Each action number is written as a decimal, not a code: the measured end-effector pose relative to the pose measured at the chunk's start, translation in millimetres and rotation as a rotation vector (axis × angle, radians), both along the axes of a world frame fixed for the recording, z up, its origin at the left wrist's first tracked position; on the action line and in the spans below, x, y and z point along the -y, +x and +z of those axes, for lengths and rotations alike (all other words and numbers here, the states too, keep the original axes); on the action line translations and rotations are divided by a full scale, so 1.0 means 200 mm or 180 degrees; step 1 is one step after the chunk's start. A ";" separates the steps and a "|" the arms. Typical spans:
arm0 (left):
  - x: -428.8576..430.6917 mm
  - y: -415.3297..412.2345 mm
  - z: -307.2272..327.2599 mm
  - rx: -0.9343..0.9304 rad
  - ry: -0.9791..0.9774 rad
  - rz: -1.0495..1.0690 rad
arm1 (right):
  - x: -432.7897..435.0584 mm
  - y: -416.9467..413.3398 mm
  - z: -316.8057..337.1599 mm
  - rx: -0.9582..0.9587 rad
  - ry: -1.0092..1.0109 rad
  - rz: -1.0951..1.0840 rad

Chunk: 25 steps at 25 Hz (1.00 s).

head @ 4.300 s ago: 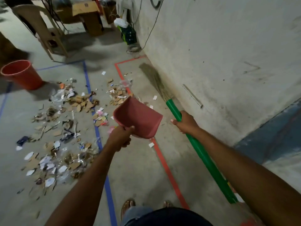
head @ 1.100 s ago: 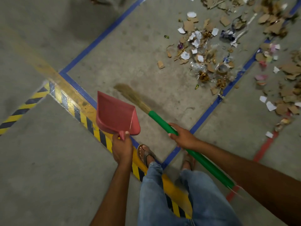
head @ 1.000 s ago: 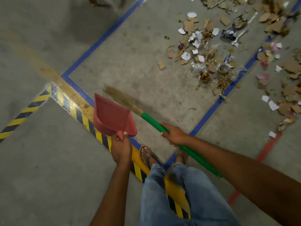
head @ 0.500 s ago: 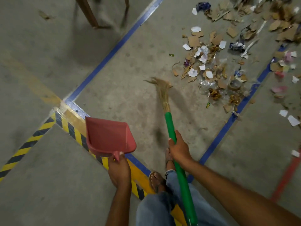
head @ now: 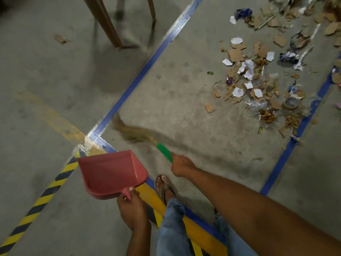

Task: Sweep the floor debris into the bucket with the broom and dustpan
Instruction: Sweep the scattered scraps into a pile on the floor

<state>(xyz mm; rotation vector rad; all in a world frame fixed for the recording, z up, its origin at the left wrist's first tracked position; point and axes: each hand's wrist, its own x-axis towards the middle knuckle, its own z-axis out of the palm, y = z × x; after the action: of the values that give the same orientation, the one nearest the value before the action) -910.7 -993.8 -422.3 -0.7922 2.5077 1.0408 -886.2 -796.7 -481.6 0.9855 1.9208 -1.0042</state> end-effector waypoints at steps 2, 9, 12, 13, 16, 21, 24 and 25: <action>0.05 -0.17 -0.06 0.0069 0.0013 -0.0158 | -0.04 -0.08 -0.10 0.0227 0.0290 -0.0864; 0.17 -0.47 0.02 0.0168 -0.0498 -0.0017 | 0.13 0.09 0.17 -0.0605 0.0521 -0.0335; 0.26 -0.53 0.06 0.0169 -0.0496 0.0217 | 0.37 -0.06 0.21 -0.0710 -0.0044 0.0275; 0.29 -0.55 0.05 0.0163 -0.0515 0.0210 | 0.44 -0.13 0.17 -0.0709 -0.0183 0.0479; 0.33 -0.63 -0.01 0.0107 -0.0597 0.0053 | 0.53 -0.35 -0.02 -0.0311 -0.0336 0.0470; 0.30 -0.73 -0.06 0.0111 -0.0509 -0.0123 | 0.29 -0.47 -0.10 0.0240 0.0216 -0.1575; 0.22 -0.73 0.00 0.0205 -0.0295 -0.0246 | 0.13 -0.34 0.09 0.0008 0.0752 -0.1873; 0.17 -0.73 0.02 0.0200 -0.0194 -0.0339 | 0.11 -0.30 0.16 -0.0184 0.0794 -0.1957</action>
<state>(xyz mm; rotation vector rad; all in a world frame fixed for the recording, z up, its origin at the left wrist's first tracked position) -1056.3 -1027.3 -418.5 -0.6888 2.5087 0.8944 -945.6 -818.1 -449.4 1.7773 1.8536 -1.1439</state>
